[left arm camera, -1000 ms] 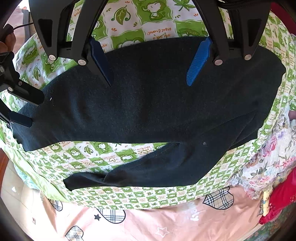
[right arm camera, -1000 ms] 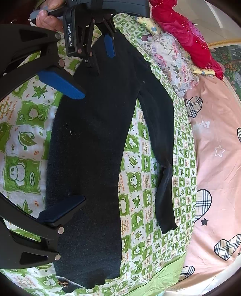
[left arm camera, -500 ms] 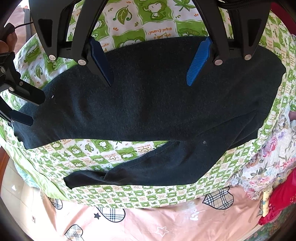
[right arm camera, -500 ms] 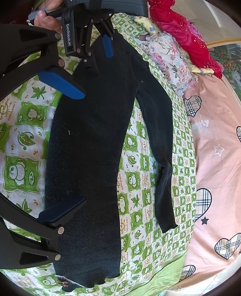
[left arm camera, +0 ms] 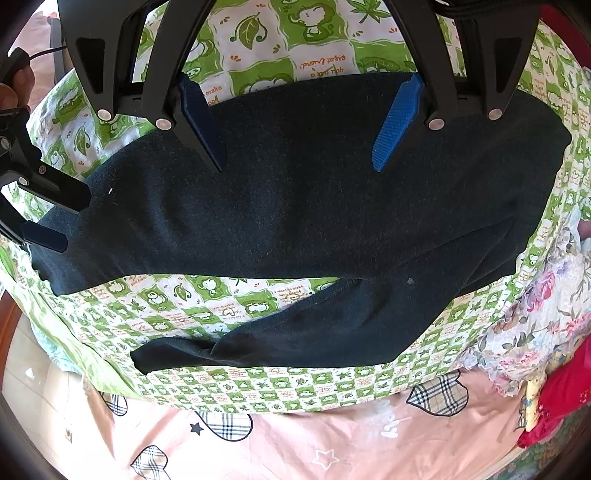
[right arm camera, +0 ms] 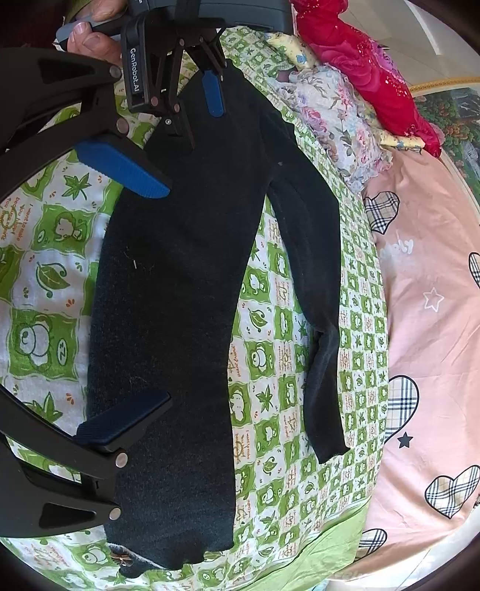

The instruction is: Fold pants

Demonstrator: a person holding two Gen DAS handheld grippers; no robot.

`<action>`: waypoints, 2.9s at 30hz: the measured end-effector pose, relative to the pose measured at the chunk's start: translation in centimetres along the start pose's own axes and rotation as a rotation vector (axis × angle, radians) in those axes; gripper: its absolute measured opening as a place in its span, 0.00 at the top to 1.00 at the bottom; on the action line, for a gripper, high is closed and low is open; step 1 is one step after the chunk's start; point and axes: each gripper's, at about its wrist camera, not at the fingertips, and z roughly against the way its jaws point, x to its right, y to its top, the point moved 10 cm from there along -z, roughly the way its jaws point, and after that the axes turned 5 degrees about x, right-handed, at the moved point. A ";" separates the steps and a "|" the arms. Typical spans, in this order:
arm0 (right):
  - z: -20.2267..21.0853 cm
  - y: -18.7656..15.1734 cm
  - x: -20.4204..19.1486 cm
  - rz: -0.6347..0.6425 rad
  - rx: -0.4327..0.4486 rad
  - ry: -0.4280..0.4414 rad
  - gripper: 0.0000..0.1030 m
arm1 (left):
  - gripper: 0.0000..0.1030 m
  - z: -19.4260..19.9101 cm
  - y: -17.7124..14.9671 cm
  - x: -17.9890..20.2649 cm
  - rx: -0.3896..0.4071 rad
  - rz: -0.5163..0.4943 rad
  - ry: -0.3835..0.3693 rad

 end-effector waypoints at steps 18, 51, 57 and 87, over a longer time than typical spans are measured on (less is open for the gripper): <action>0.0 -0.1 0.3 -0.012 -0.002 0.001 0.00 | 0.21 -0.5 0.0 -0.1 -0.013 0.001 -0.021; -3.0 9.5 7.3 -0.161 -0.035 0.105 0.00 | 0.20 -4.5 8.6 -0.4 -0.024 -0.067 -0.116; -4.7 14.0 11.0 -0.214 -0.054 0.118 0.00 | 0.20 -6.6 12.9 -0.6 -0.022 -0.118 -0.132; -18.6 18.4 21.2 -0.288 -0.386 0.183 0.86 | 0.33 -24.4 21.4 -2.0 -0.335 -0.260 -0.295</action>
